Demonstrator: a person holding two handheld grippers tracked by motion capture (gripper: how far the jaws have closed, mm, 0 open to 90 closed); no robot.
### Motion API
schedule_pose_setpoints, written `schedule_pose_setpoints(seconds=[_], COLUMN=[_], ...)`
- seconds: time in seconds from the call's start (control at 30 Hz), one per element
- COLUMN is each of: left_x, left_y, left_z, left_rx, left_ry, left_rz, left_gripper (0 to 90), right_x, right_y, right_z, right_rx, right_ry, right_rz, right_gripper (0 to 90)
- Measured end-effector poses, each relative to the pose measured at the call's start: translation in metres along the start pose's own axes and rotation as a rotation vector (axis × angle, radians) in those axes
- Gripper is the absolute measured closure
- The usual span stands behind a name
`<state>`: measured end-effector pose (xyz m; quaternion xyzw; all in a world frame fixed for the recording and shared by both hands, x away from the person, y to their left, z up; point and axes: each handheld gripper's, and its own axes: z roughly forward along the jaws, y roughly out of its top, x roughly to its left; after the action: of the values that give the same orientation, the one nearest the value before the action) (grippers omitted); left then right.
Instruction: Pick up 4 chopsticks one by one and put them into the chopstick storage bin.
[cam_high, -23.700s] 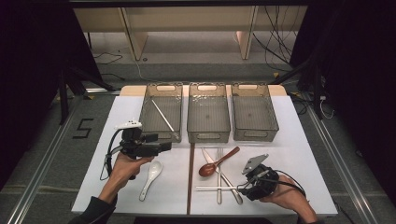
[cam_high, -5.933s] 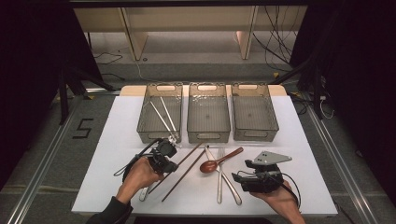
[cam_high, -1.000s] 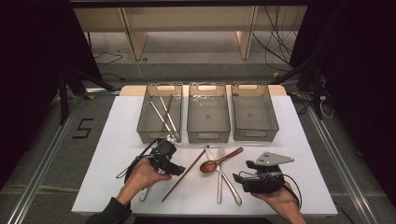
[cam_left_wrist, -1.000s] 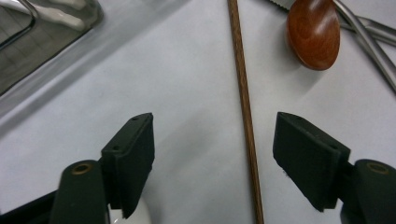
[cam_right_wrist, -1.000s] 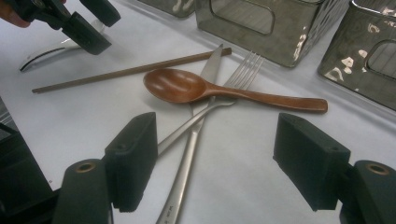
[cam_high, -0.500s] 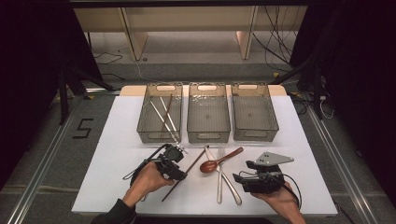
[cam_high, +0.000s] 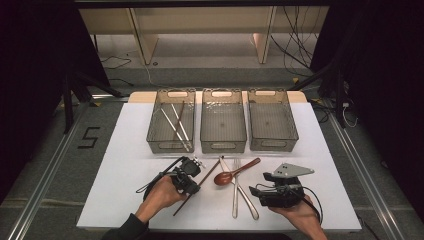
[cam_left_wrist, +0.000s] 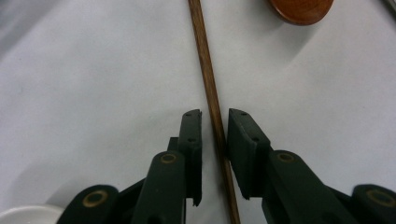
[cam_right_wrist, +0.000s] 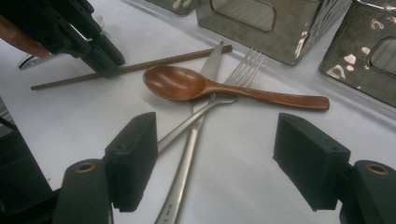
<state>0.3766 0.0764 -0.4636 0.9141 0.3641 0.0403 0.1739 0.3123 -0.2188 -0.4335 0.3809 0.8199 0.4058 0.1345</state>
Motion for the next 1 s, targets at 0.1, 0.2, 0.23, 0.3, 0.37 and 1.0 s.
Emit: schedule_pose_setpoints(seconds=[0.1,0.2,0.23,0.3,0.37,1.0], left_x=[-0.0009,-0.0006,-0.0002,0.0001,0.0001,0.0022], left_y=[0.0001,0.0002,0.0002,0.0004,0.0011,0.002], left_z=[0.0004,0.0007,0.0006,0.0005,0.0006,0.001], left_rx=[-0.001,-0.004,-0.002,0.0,0.002,-0.023], left_ry=[0.016,0.016,0.014,0.014,0.014,0.041], left_rz=[0.012,0.004,0.002,-0.001,-0.009,-0.017], left_gripper=[78.9,81.3,81.6,82.0,81.8,84.9], right_x=[0.0005,0.0005,0.0005,0.0004,0.0004,0.0006], right_y=[0.0,0.0001,0.0001,-0.0001,-0.0001,0.0004], right_z=[0.0002,0.0,-0.0001,-0.0003,-0.0004,-0.001], right_rx=[0.001,0.0,0.0,0.0,-0.001,-0.002], right_ry=[-0.001,0.0,-0.001,-0.001,-0.001,0.0], right_rz=[0.0,0.0,-0.001,-0.001,-0.001,-0.004], right_gripper=[31.3,31.3,31.3,31.3,31.3,31.4])
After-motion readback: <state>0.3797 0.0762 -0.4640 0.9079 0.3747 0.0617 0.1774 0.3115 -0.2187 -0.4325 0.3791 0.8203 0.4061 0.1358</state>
